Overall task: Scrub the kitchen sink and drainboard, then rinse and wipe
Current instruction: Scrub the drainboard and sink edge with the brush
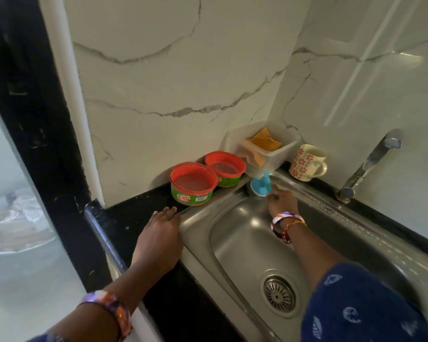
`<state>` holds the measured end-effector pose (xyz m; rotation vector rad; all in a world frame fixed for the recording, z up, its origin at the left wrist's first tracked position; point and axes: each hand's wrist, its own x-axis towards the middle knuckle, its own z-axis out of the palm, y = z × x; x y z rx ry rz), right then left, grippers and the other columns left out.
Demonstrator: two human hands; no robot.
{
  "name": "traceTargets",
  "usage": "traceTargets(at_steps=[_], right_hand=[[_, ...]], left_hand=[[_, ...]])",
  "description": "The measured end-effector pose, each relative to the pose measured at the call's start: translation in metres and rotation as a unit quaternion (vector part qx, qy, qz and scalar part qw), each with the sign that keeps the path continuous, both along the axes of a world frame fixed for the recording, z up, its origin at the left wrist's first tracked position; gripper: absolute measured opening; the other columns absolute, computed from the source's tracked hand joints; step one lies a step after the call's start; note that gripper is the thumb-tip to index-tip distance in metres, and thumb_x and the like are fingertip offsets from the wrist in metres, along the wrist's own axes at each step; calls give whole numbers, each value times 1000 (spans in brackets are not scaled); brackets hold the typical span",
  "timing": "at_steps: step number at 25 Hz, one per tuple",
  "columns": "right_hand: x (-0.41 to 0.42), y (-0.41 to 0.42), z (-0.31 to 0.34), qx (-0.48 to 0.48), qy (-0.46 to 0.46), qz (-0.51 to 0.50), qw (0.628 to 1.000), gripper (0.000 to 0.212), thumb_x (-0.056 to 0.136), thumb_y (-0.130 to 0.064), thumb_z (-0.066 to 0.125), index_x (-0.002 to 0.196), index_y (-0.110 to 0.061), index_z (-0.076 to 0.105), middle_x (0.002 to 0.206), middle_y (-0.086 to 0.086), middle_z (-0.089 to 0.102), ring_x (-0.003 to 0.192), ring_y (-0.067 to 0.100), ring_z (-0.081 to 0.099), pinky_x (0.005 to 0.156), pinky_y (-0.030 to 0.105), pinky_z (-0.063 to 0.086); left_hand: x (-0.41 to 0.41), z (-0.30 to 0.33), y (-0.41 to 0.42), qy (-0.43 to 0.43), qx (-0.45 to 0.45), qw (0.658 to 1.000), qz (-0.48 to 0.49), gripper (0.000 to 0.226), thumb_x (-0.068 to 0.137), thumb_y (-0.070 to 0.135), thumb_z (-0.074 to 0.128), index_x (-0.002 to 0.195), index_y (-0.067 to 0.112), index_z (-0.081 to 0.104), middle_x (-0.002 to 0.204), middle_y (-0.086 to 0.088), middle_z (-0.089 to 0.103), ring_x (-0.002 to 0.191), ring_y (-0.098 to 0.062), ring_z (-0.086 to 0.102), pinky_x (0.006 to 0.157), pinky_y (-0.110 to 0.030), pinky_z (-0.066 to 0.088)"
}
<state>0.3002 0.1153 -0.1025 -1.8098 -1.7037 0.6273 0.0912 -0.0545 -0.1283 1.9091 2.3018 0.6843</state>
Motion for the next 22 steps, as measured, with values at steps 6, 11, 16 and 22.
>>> traceTargets(at_steps=[6, 11, 16, 22], right_hand=[[-21, -119, -5, -76, 161, 196, 964, 43, 95, -12, 50, 135, -24, 44, 50, -13, 47, 37, -2, 39, 41, 12, 31], [-20, -109, 5, -49, 96, 350, 930, 41, 94, -7, 52, 133, -17, 44, 41, -29, 48, 44, -15, 47, 52, 3, 36], [15, -21, 12, -44, 47, 241, 968, 36, 94, -14, 54, 130, -17, 54, 39, -14, 46, 36, -2, 38, 42, 10, 30], [50, 51, 22, 13, -85, 74, 994, 38, 95, -22, 50, 132, -12, 53, 114, 17, 63, 97, 30, 59, 89, 36, 44]], left_hand=[[-2, -4, 1, -9, 4, 1000, 10, 49, 95, 11, 37, 144, 14, 37, 155, -3, 26, 145, -14, 18, 117, -26, 7], [-1, -1, -1, -32, 8, 999, 19, 50, 95, 12, 39, 144, 15, 36, 155, -1, 26, 145, -14, 17, 117, -25, 11], [-5, -12, 5, 4, 9, 1000, 14, 48, 97, 16, 37, 145, 16, 34, 155, 3, 24, 145, -9, 15, 112, -18, 2], [-7, -17, 9, 13, 14, 1000, 19, 50, 95, 16, 39, 145, 18, 34, 155, 5, 24, 144, -6, 14, 113, -18, 2]])
